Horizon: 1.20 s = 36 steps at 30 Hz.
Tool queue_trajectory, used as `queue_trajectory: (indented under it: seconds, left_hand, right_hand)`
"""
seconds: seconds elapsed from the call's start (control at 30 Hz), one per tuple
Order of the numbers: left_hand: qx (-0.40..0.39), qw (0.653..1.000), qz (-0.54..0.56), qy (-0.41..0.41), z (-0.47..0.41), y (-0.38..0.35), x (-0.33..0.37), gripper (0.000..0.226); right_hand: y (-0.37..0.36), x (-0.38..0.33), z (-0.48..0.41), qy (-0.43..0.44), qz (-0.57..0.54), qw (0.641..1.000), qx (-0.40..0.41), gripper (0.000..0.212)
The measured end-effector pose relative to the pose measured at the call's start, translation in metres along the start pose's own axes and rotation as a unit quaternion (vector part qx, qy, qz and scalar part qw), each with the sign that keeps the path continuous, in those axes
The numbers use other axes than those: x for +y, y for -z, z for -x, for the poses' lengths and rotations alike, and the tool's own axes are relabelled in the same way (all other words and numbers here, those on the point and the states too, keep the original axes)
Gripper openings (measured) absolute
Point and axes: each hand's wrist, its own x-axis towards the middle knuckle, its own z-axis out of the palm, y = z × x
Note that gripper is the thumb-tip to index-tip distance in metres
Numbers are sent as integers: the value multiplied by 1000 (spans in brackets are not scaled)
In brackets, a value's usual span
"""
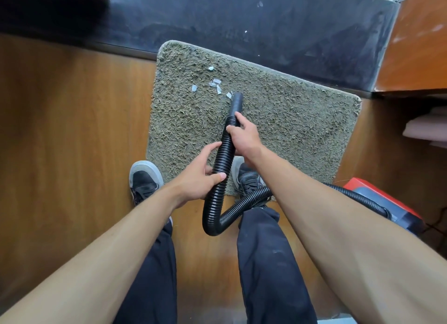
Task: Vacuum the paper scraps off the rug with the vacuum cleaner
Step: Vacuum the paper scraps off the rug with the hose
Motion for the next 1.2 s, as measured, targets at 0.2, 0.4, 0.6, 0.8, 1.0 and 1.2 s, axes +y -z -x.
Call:
queue_trajectory:
  seconds: [0.2, 0.4, 0.6, 0.8, 1.0, 1.2]
  left_hand:
    - [5, 999, 44, 14, 13, 10, -13, 68]
    - [23, 997, 74, 15, 22, 12, -22, 68]
    - [19, 999, 45, 9, 9, 7, -9, 68]
    - [-5, 1000, 22, 0, -3, 4, 6, 67]
    - [0, 1000, 23, 0, -6, 4, 7, 66]
    - [0, 999, 40, 17, 3, 16, -1, 65]
  right_hand:
    - [-19, -4, 8, 14, 41, 998, -46, 62]
    - [-28, -7, 8, 9, 53, 996, -75, 62]
    - [-12, -8, 3, 1, 33, 999, -41, 61]
    - [3, -16, -2, -2, 26, 999, -18, 59]
    - [5, -14, -2, -17, -1, 1000, 7, 57]
    - [-12, -17, 2, -5, 32, 999, -21, 60]
